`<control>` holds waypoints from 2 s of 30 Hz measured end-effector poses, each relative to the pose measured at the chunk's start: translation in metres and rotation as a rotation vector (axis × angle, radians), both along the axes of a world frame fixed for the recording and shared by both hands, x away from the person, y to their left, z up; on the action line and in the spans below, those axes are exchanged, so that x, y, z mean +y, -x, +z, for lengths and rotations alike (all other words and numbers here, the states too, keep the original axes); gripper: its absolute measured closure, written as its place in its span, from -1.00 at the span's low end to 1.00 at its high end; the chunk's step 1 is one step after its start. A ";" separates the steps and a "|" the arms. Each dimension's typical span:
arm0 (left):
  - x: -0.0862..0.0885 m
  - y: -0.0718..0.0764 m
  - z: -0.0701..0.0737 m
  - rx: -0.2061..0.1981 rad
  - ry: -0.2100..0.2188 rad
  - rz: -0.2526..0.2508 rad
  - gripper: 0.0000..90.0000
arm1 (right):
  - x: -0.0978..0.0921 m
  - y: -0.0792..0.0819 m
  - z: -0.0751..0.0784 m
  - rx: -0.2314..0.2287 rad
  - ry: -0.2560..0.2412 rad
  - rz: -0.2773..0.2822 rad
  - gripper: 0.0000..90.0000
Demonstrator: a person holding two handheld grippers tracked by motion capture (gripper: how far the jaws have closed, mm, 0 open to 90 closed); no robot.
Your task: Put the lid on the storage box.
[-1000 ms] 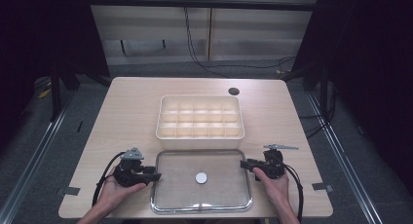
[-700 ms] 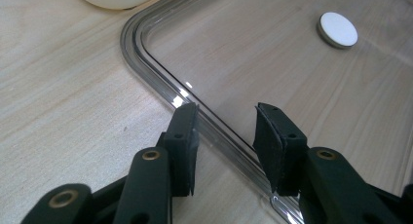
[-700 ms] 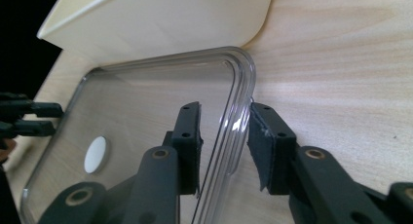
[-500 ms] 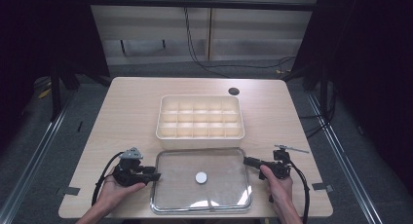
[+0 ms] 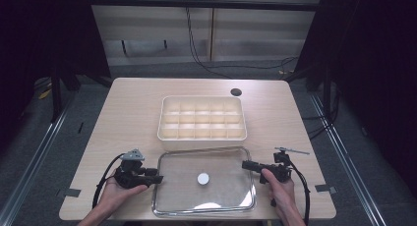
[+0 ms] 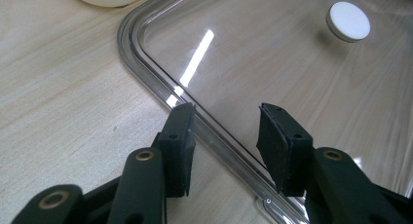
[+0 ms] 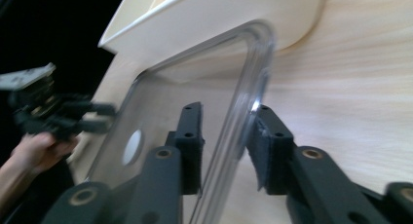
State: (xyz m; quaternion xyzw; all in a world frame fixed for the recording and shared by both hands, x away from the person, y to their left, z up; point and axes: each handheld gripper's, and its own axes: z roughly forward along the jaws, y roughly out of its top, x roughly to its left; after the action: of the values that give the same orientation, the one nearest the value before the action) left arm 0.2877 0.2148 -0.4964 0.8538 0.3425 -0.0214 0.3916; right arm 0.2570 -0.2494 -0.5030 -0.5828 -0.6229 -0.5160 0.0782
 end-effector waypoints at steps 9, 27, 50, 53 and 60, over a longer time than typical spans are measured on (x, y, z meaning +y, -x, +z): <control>0.002 -0.003 0.000 0.000 0.004 0.020 0.25 | 0.004 -0.004 0.002 -0.008 0.011 0.070 0.51; 0.004 -0.006 -0.001 0.022 0.036 0.049 -0.21 | 0.004 0.003 0.010 -0.076 -0.050 0.041 0.67; 0.003 -0.002 0.008 0.057 0.141 0.019 0.03 | 0.007 0.005 0.014 -0.087 0.024 0.041 0.59; 0.005 -0.002 0.010 0.054 0.157 0.020 0.09 | 0.008 0.004 0.014 -0.093 0.040 0.039 0.58; 0.009 -0.001 0.016 0.036 0.171 0.015 0.19 | 0.010 0.006 0.018 -0.104 0.067 0.041 0.54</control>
State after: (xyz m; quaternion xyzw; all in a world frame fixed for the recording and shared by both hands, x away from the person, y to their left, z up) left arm 0.2884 0.2239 -0.4801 0.8142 0.3526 -0.0631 0.4569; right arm 0.2511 -0.2393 -0.4849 -0.5445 -0.6549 -0.5227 0.0366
